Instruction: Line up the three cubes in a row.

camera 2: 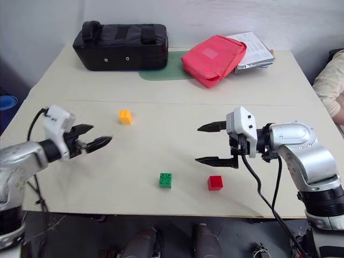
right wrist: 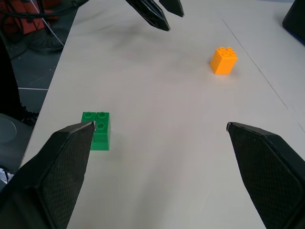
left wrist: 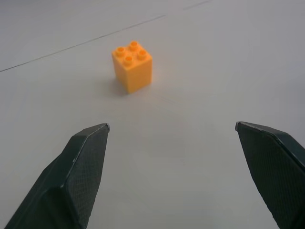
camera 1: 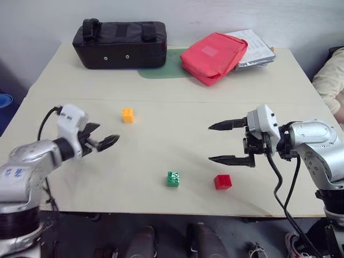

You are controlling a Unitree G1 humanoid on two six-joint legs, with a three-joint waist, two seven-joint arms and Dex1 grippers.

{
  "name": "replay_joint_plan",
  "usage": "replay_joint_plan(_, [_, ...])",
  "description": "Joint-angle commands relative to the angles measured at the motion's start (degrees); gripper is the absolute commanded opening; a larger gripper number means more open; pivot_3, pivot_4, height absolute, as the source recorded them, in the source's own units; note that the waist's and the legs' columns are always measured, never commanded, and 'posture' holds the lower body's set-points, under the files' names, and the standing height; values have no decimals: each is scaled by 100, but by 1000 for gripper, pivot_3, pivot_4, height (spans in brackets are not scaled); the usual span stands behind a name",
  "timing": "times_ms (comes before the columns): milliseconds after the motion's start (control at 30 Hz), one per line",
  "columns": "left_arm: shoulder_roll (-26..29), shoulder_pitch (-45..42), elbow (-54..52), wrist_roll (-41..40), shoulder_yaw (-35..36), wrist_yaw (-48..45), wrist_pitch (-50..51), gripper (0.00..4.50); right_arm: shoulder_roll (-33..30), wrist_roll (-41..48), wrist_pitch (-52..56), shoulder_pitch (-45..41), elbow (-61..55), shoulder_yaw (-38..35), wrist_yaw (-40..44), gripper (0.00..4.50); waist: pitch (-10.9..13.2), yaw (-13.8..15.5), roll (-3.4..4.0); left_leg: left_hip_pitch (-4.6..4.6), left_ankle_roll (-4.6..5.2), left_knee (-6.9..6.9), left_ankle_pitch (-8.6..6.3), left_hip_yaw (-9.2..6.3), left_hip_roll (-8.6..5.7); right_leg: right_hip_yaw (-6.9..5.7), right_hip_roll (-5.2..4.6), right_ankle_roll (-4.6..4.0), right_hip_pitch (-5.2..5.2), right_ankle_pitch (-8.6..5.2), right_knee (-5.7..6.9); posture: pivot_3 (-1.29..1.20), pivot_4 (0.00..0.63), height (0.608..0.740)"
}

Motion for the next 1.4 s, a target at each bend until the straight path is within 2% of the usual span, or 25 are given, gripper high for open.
replay_joint_plan(33, [-327, -652, 512, 440, -362, 843, 259, 4469, 5, 23, 0, 3, -196, -166, -115, 4500, 0, 2, 0, -1, 0, 7, 0, 0, 0, 1, 2, 1, 0, 1, 1, 0, 150, 740])
replay_joint_plan(133, [-812, -1490, 1628, 888, -663, 1456, -113, 4469, 32, 38, 5, 47, -282, -194, -220, 4500, 1, 7, -2, -4, 1, 22, 0, 2, 1, 2, 8, 4, 0, 2, 3, 0, 150, 740])
replay_joint_plan(367, [-1436, -2590, 3459, 1275, -1069, 1684, -713, 4469, 120, -73, -138, 126, -372, -197, -472, 4500, 1, 21, -3, -8, -1, 28, 0, 6, 2, 1, 10, 6, -3, 3, 5, 0, 150, 740])
replay_joint_plan(600, [-1619, -3136, 4781, 1612, -1166, 1940, -1178, 4469, 120, -65, -116, 194, -507, -241, -582, 4500, 2, 12, -5, -11, -2, 31, 1, 8, 1, 1, 12, 11, -5, 6, 4, 0, 150, 740])
replay_joint_plan(800, [-1707, -3323, 5252, 1615, -1015, 2050, -1512, 4469, 119, -117, -158, 255, -504, -262, -650, 4500, 3, 34, -6, -11, -2, 33, 1, 9, 0, 0, 10, 12, -5, 7, 4, 0, 150, 740])
replay_joint_plan(833, [-1719, -3330, 5293, 1612, -1012, 2032, -1550, 4093, 119, -118, -163, 265, -513, -262, -660, 4500, 3, 41, -6, -11, -2, 33, 1, 9, 0, 0, 11, 12, -5, 7, 4, 0, 150, 740])
replay_joint_plan(933, [-1737, -3306, 5305, 1638, -1085, 1934, -1551, 3378, 133, -124, -171, 251, -506, -245, -696, 4500, 3, 59, -6, -12, -2, 34, 1, 9, 0, 0, 11, 14, -5, 7, 4, 0, 150, 740])
replay_joint_plan(1133, [-1743, -3166, 5104, 1668, -1143, 1889, -1403, 1518, 170, -133, -202, 227, -506, -209, -752, 4500, 3, 72, -6, -12, -2, 35, 1, 11, 0, 0, 11, 14, -5, 8, 4, 0, 150, 740])
replay_joint_plan(1300, [-1654, -3078, 4970, 1666, -1127, 1803, -1350, 1534, 120, -121, -218, 253, -517, -195, -712, 4500, 3, 77, -6, -11, -2, 35, 1, 11, -1, 1, 11, 14, -5, 8, 4, 0, 150, 740])
replay_joint_plan(1400, [-1213, -2871, 4654, 1652, -1437, 837, -1831, 1534, -42, -89, -207, 350, -565, -201, -516, 4500, 3, 59, -6, -11, -2, 35, 1, 12, 0, 1, 12, 14, -6, 8, 5, 0, 150, 740])
